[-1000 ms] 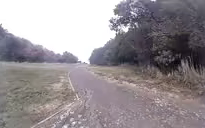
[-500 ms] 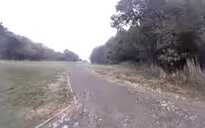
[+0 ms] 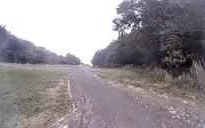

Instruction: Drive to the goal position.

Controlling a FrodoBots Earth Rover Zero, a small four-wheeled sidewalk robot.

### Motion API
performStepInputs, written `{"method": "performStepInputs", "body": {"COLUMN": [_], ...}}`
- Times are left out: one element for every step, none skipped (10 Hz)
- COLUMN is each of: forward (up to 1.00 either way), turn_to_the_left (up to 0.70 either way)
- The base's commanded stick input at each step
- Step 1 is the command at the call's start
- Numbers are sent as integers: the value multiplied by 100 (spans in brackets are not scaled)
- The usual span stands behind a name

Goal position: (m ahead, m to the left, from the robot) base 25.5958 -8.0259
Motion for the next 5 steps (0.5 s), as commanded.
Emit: {"method": "performStepInputs", "body": {"forward": [45,45,45,45,45], "turn_to_the_left": [0,0,0,0,0]}}
